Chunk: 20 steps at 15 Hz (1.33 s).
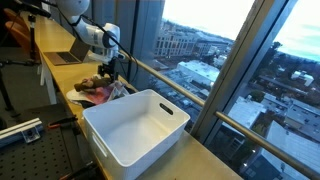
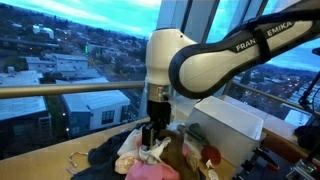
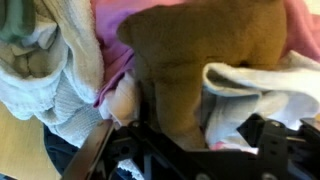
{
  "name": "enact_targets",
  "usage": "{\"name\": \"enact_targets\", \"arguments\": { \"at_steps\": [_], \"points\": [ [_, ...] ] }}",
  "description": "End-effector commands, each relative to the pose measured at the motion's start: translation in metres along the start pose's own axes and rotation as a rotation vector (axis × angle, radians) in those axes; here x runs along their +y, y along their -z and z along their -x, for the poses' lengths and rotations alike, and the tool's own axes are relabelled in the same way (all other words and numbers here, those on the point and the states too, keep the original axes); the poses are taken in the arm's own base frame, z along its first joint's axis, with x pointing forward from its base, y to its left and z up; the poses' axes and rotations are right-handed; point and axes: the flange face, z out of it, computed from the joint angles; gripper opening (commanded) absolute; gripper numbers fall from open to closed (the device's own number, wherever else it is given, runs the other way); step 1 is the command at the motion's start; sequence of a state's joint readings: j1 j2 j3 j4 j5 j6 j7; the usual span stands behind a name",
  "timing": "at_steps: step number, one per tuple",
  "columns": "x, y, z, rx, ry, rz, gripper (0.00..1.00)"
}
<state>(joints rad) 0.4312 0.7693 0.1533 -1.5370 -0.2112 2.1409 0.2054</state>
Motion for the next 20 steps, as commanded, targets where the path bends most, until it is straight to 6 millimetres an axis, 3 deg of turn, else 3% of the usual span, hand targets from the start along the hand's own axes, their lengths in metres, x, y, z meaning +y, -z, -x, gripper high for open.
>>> {"name": "enact_targets", "arguments": {
  "at_steps": [1, 7, 8, 9, 10, 12, 14, 17, 20],
  "points": [
    [0.006, -0.009, 0.001, -0.029, -0.005, 0.003, 0.51],
    [0.024, 0.015, 0.0, -0.021, -0.038, 0.016, 0.06],
    [0.028, 0.02, 0.0, -0.022, -0.044, 0.022, 0.16],
    [0.033, 0.025, 0.0, -0.023, -0.047, 0.029, 0.0],
    [0.038, 0.031, 0.0, -0.023, -0.051, 0.035, 0.04],
    [0.05, 0.048, 0.002, -0.013, -0.065, 0.045, 0.0],
    [0.073, 0.077, 0.008, 0.012, -0.097, 0.054, 0.02],
    [0.115, 0.137, 0.024, 0.079, -0.176, 0.072, 0.02],
    [0.171, 0.196, 0.043, 0.155, -0.278, 0.091, 0.02]
  ]
}}
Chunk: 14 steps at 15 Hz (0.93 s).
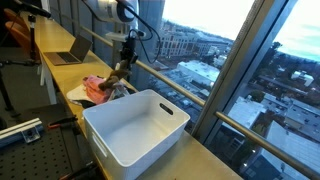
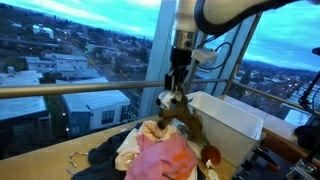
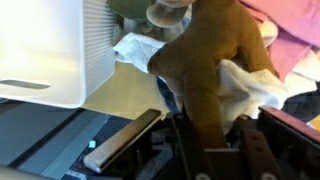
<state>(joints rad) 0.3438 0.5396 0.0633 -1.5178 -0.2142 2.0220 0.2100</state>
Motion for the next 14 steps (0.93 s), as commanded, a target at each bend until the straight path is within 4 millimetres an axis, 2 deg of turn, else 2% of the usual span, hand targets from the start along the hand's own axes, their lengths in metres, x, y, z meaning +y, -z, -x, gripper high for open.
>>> {"name": "enact_targets", "arguments": {
  "at_steps": [1, 5, 7, 8, 10, 14],
  "points": [
    [0.069, 0.071, 0.015, 0.071, -0.116, 0.031, 0.02],
    [0.158, 0.145, 0.037, 0.163, -0.226, 0.059, 0.02],
    [0.195, 0.16, 0.049, 0.17, -0.272, 0.078, 0.02],
    [0.206, 0.163, 0.053, 0.174, -0.29, 0.085, 0.02],
    [0.222, 0.156, 0.056, 0.166, -0.319, 0.089, 0.02],
    [0.242, 0.114, 0.065, 0.112, -0.352, 0.082, 0.02]
  ]
}}
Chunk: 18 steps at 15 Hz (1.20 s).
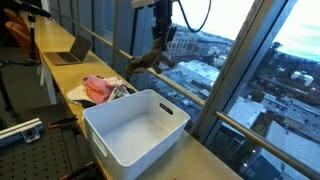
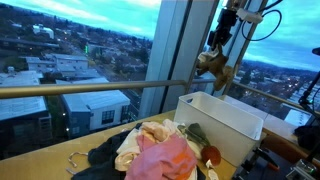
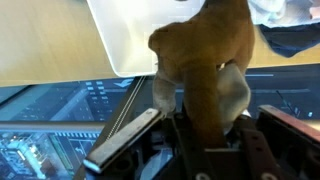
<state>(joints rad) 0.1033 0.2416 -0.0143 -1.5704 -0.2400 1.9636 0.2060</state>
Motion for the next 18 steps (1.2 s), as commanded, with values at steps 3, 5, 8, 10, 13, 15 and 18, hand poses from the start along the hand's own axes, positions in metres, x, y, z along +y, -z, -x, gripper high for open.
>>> {"name": "enact_targets", "arguments": {
  "at_steps": [3, 5, 8, 10, 13, 15, 18],
  "points": [
    [0.022, -0.046, 0.014, -0.049, -0.031, 0.026, 0.02],
    [0.03, -0.061, 0.018, -0.07, -0.046, 0.029, 0.02],
    [0.03, -0.065, 0.024, -0.082, -0.049, 0.042, 0.4],
    [0.019, -0.059, 0.026, -0.075, -0.026, 0.029, 0.55],
    [-0.007, -0.044, 0.028, -0.045, 0.012, 0.022, 0.76],
    [-0.043, -0.03, 0.031, -0.025, 0.065, 0.002, 0.91],
    [-0.13, -0.026, 0.042, -0.011, 0.175, -0.024, 1.0]
  ]
}}
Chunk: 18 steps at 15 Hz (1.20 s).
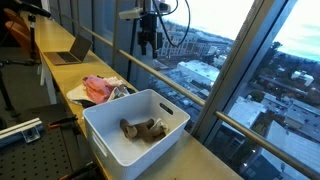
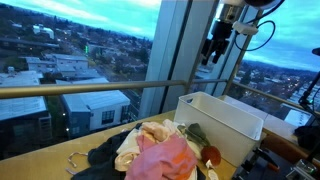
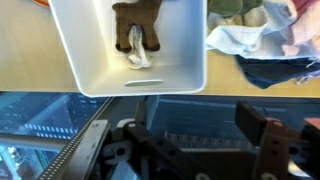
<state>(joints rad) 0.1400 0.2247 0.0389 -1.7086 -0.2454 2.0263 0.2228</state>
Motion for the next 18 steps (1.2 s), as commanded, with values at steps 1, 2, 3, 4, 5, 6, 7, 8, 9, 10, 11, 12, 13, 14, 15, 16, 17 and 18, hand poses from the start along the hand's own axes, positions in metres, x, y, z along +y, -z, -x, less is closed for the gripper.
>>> {"name": "enact_targets", "arguments": {
  "at_steps": [1, 2, 3, 4, 5, 6, 7, 8, 9, 10, 11, 12, 13, 14, 15, 16, 17, 18],
  "points": [
    [-0.1, 0.004, 0.009, 0.024, 0.117, -0.012, 1.0],
    [-0.131, 0.006, 0.015, 0.021, 0.149, -0.024, 1.0],
    [-0.164, 0.002, 0.023, 0.014, 0.181, -0.038, 1.0],
    [-0.197, -0.001, 0.03, 0.007, 0.21, -0.053, 1.0],
    [-0.229, -0.007, 0.038, -0.002, 0.234, -0.063, 1.0],
    [-0.245, -0.029, 0.036, -0.01, 0.254, -0.073, 1.0],
    [-0.264, -0.041, 0.039, -0.017, 0.271, -0.078, 1.0],
    [-0.277, -0.055, 0.04, -0.029, 0.287, -0.083, 1.0],
    [-0.287, -0.069, 0.04, -0.041, 0.3, -0.088, 1.0],
    [-0.294, -0.088, 0.039, -0.054, 0.307, -0.086, 1.0],
    [-0.298, -0.105, 0.037, -0.067, 0.311, -0.082, 1.0],
    [-0.3, -0.12, 0.035, -0.079, 0.312, -0.083, 1.0],
    [-0.301, -0.137, 0.033, -0.096, 0.309, -0.081, 1.0],
    [-0.302, -0.15, 0.031, -0.111, 0.304, -0.082, 1.0],
    [-0.303, -0.165, 0.03, -0.127, 0.3, -0.087, 1.0],
    [-0.305, -0.175, 0.03, -0.14, 0.297, -0.087, 1.0],
    [-0.308, -0.186, 0.03, -0.153, 0.296, -0.092, 1.0],
    [-0.312, -0.197, 0.032, -0.168, 0.297, -0.101, 1.0]
  ]
}}
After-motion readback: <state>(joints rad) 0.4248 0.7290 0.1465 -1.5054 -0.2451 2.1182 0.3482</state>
